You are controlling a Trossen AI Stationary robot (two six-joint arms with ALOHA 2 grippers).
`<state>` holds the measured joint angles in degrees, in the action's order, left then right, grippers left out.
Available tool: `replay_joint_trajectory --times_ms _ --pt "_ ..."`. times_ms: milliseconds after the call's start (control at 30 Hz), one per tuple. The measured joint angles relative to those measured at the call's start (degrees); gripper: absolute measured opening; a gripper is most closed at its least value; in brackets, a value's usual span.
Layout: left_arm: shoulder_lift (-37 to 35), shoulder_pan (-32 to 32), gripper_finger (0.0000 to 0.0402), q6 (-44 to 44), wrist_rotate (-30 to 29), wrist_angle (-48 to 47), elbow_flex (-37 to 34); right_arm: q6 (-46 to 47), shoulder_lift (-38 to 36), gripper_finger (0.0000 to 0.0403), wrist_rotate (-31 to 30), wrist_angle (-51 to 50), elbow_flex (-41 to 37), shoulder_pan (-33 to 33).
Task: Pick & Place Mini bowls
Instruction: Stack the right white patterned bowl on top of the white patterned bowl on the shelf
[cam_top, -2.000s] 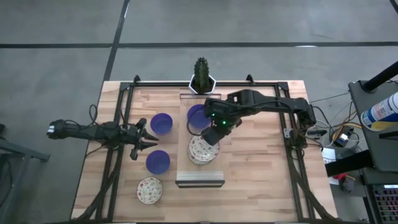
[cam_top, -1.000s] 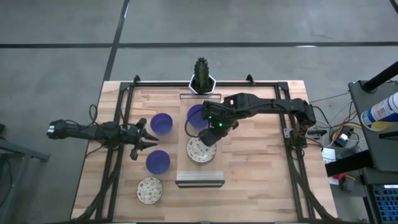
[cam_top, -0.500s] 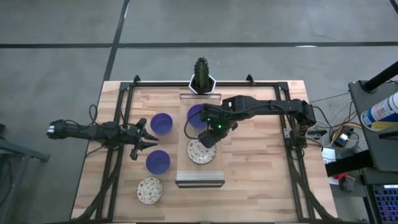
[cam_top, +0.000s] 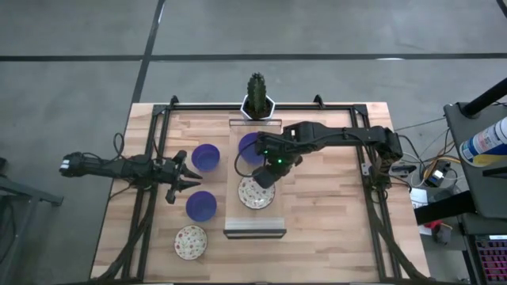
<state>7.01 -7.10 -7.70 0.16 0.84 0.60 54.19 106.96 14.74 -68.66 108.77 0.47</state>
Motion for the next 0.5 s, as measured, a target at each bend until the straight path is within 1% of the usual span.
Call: replay_joint_trajectory --times_ms 300,500 --pt "0.00 0.01 0.0103 -0.02 0.01 0.01 0.00 -0.38 -0.07 0.0099 -0.17 0.02 0.38 0.00" --pt "0.00 -0.01 0.0103 0.00 0.01 0.00 0.00 -0.24 -0.70 0.0122 -0.19 -0.03 0.39 -0.24"
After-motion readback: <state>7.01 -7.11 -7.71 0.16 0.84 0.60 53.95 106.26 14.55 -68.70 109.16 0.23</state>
